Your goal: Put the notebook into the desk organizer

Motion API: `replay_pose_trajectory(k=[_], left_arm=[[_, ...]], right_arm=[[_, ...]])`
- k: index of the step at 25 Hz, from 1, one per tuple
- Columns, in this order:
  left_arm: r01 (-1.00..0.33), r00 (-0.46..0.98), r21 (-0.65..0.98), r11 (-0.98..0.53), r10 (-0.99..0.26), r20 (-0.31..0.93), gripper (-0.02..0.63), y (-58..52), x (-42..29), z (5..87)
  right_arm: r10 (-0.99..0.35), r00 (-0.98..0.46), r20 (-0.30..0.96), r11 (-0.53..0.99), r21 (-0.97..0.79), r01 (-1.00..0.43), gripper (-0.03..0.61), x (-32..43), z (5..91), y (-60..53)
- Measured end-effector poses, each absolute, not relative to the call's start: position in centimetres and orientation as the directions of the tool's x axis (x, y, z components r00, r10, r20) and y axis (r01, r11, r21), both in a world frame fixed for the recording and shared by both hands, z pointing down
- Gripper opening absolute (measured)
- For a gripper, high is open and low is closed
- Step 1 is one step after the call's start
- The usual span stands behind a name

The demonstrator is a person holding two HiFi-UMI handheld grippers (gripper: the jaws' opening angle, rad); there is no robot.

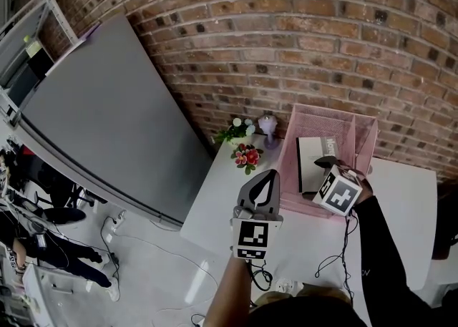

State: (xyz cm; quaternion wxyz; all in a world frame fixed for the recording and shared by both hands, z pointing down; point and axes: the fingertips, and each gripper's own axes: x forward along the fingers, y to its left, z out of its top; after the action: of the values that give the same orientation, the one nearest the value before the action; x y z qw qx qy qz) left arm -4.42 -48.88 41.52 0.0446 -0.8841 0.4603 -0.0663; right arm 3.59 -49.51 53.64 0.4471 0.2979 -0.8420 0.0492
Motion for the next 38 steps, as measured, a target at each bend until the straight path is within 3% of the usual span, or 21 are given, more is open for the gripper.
replay_pose_trajectory(k=[18,38], left_arm=[[-0.747,0.649,-0.149,-0.648,-0.759,0.052,0.008,-45.4,-4.8,39.2],[-0.716,0.69,-0.11,-0.689,-0.723,0.038,0.008,-42.0,0.9,38.3]], right_arm=[[-0.705,-0.437,0.559,0.621,0.188,-0.761,0.39,4.0,48.2,-45.9],[-0.944,-0.32,0.076,0.328,0.141,-0.934,0.39,11.3,40.1,-39.9]])
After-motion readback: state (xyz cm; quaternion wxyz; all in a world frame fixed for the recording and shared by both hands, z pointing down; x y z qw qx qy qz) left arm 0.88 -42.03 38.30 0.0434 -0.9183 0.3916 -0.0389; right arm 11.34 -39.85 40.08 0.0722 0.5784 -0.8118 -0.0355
